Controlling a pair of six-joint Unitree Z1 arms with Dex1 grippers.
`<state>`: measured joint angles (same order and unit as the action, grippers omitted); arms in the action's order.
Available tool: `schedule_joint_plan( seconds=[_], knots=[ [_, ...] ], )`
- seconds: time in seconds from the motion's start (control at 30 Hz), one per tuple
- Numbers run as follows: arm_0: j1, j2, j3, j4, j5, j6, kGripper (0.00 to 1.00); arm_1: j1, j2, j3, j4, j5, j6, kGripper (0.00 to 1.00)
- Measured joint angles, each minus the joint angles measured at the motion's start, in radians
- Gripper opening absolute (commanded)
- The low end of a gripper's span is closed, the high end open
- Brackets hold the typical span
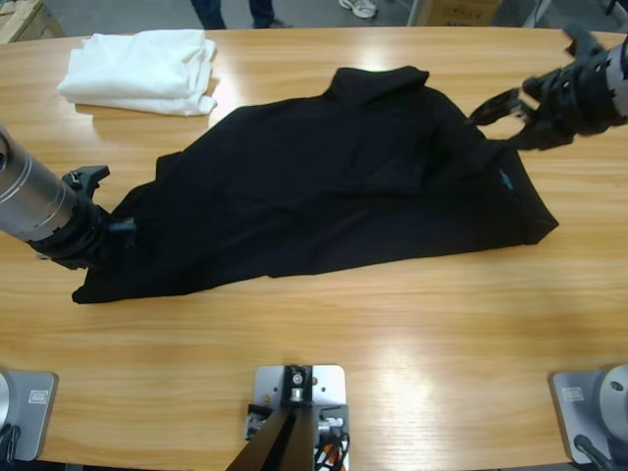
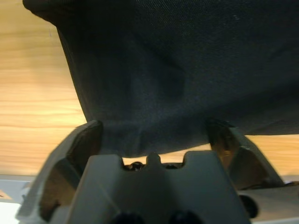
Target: Fold clothes
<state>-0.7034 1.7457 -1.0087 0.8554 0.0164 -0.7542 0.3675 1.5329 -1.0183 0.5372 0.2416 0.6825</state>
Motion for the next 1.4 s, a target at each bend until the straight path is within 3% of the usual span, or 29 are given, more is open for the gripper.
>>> schedule_joint_plan(
  seconds=[0.33,0.63,1.13,1.2,1.4],
  knots=[
    [-0.012,0.06,-0.011,0.0,0.079,0.011,0.642,0.036,0.194,0.017,-0.194,0.049,0.188,0.559],
    [-0.012,0.074,-0.025,0.015,0.087,0.011,0.646,0.01,0.318,0.016,-0.263,0.073,0.192,0.559],
    [-0.012,0.078,-0.025,0.041,0.108,0.011,0.655,-0.057,0.371,0.016,-0.282,0.088,0.134,0.559],
    [-0.012,0.081,-0.025,0.043,0.109,0.011,0.66,-0.061,0.378,0.016,-0.285,0.09,0.134,0.446],
    [-0.012,0.085,-0.025,0.045,0.109,0.011,0.665,-0.062,0.388,0.019,-0.31,0.103,0.133,0.439]
  ],
)
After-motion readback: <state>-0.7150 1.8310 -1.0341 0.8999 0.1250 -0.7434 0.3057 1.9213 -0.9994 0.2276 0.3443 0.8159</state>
